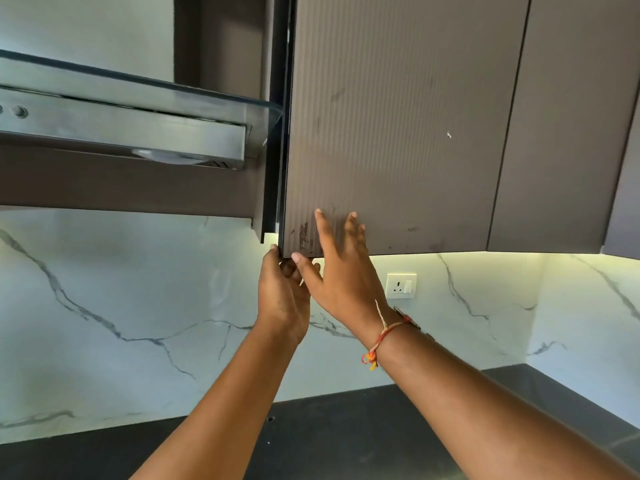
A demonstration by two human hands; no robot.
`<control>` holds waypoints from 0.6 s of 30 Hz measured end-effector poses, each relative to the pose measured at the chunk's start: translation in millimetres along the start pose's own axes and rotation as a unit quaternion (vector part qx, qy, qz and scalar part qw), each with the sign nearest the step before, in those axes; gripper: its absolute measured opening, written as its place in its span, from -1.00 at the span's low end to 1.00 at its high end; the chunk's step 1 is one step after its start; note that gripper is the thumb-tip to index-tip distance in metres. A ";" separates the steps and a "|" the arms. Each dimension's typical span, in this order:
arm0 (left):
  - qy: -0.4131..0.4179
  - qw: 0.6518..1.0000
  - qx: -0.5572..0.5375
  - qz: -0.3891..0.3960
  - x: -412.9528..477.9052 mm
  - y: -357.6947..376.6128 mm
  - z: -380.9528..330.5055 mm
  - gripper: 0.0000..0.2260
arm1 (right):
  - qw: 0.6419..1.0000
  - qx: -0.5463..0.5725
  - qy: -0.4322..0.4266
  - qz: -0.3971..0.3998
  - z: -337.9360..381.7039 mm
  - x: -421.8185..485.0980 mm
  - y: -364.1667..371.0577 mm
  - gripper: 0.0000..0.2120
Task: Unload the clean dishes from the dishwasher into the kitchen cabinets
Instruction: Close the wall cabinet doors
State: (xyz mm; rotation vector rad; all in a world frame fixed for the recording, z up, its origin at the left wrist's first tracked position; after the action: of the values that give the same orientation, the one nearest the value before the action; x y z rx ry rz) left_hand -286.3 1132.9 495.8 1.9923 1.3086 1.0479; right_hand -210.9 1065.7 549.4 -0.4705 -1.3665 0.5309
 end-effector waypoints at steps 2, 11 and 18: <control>0.018 1.000 0.013 0.021 -32.1 12.8 0.9 -0.62 | 1.000 0.020 0.007 -0.021 0.4 -18.0 -21.0 -0.23; 0.089 0.988 0.103 0.079 -153.6 81.1 26.8 -0.65 | 0.994 0.049 -0.029 -0.097 -14.6 -109.7 -138.4 -0.22; 0.117 0.939 0.217 0.238 -235.1 150.4 60.7 -0.76 | 0.988 -0.012 0.032 -0.148 -54.1 -176.9 -234.7 -0.35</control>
State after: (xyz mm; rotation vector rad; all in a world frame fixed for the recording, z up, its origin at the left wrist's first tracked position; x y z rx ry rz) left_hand -213.3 856.9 503.4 2.6802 1.2890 1.3369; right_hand -159.7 771.4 543.9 -0.2940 -1.3528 0.2530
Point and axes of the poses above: each hand's wrist, its own x-axis towards the middle knuckle, its own y-axis out of the palm, z = x × y, the point moved 6 cm from there along x, towards the middle knuckle
